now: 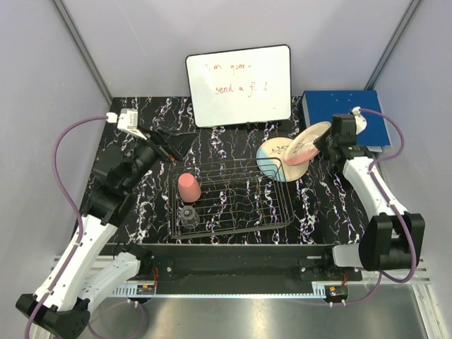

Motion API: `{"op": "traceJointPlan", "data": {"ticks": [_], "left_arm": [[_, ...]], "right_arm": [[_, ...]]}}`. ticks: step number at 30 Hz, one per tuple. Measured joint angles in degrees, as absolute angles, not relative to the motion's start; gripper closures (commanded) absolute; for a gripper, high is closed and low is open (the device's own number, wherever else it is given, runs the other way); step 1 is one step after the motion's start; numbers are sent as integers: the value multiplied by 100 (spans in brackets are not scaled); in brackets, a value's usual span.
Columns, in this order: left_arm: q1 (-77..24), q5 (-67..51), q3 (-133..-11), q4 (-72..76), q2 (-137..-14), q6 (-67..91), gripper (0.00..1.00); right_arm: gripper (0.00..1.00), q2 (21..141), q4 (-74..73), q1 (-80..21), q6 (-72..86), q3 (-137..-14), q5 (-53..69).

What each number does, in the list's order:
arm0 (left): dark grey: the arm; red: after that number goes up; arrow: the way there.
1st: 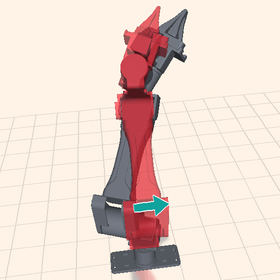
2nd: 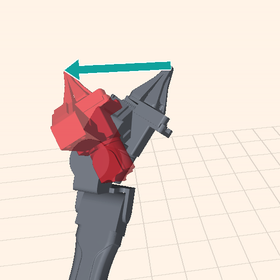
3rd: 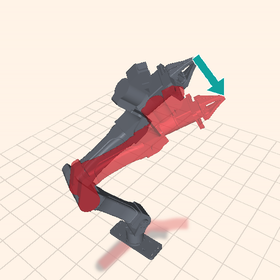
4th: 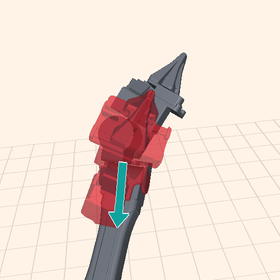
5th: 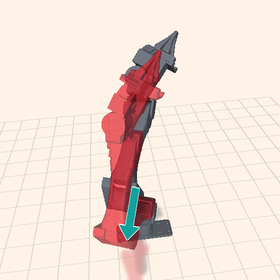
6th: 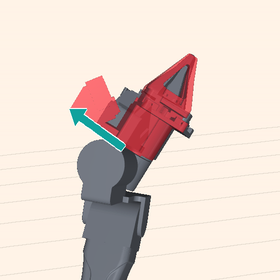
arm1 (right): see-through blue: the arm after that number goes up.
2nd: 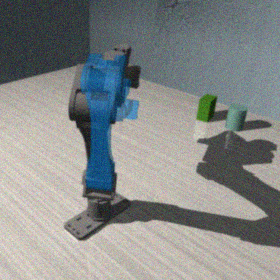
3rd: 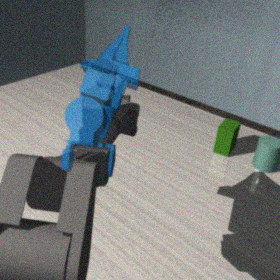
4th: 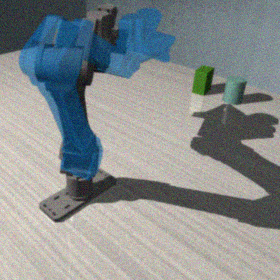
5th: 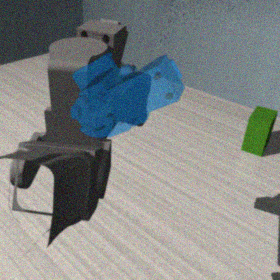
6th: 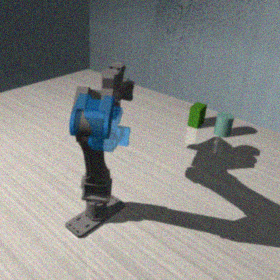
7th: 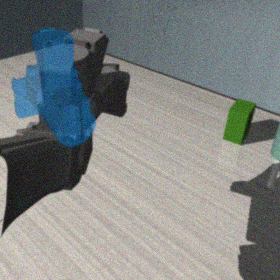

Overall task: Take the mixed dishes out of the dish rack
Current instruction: Place the plate on the plate.

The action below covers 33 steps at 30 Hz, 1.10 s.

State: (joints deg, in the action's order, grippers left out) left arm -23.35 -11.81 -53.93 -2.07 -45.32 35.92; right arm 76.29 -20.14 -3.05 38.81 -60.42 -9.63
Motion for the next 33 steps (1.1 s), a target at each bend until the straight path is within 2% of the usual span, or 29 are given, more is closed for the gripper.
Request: {"op": "traceJointPlan", "data": {"ticks": [7,17,31,33], "left_arm": [[-2335,-1127,-5201,-204,-4281,3494,1],[-2335,-1127,-5000,-303,-4353,3450,1],[-2335,-1197,-4744,-148,-4593,3522,1],[-2335,-1214,-4705,-143,-4593,3562,1]], "right_arm": [[100,8156,-1520,-303,3870,-6042,-799],[100,8906,-204,-292,4466,-5776,366],[100,9017,523,-263,4925,-4943,886],[87,9039,591,-261,4941,-4908,915]]}}
